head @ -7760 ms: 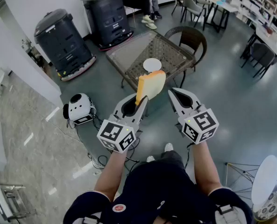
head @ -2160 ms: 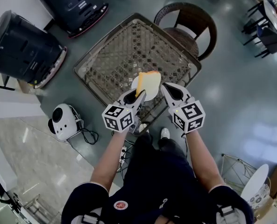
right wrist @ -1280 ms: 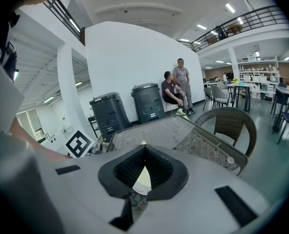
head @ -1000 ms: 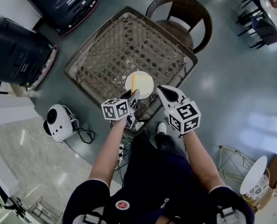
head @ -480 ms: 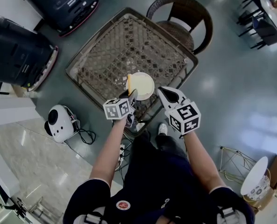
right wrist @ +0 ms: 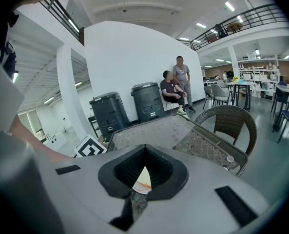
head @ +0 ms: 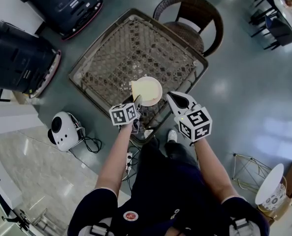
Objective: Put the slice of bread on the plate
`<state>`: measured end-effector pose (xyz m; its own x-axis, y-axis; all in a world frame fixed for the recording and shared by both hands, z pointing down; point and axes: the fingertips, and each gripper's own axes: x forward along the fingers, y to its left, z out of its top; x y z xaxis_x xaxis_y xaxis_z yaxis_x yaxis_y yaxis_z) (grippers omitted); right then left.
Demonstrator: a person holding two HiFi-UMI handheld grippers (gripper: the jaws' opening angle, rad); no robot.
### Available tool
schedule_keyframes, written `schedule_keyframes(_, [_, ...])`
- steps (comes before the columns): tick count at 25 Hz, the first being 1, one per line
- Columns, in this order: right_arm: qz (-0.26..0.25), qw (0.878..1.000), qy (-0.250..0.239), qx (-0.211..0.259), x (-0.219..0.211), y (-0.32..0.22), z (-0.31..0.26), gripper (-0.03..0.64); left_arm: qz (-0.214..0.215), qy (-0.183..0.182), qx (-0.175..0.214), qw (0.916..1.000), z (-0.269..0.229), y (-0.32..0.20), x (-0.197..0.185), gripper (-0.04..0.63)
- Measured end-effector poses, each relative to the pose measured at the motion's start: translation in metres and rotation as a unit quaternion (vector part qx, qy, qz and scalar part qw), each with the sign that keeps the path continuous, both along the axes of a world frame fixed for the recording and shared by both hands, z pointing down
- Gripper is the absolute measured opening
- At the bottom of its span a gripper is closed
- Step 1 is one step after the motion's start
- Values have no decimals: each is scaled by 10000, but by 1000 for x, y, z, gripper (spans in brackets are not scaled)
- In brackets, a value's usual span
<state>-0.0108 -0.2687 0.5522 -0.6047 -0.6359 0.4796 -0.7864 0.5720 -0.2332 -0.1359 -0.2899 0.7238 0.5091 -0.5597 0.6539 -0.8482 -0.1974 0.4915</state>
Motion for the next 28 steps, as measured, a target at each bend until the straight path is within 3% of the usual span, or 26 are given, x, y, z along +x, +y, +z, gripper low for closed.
schedule_keyframes(10, [-23, 10000, -10, 18, 3, 0, -1, 6, -13, -752, 139, 9971, 2, -5, -10, 164])
schedule_keyframes(16, [-91, 9999, -85, 120, 3, 1, -11, 6, -103, -939, 400, 9947, -21, -5, -18, 164])
schedule_keyframes(21, [-187, 9992, -208, 291, 5, 4, -28, 6, -9, -1032, 1086, 9887, -70, 1, -8, 163])
schedule_keyframes(28, [-267, 9972, -395, 578, 13, 1, -56, 6, 250, -885, 2213, 9709, -157, 10, 25, 145])
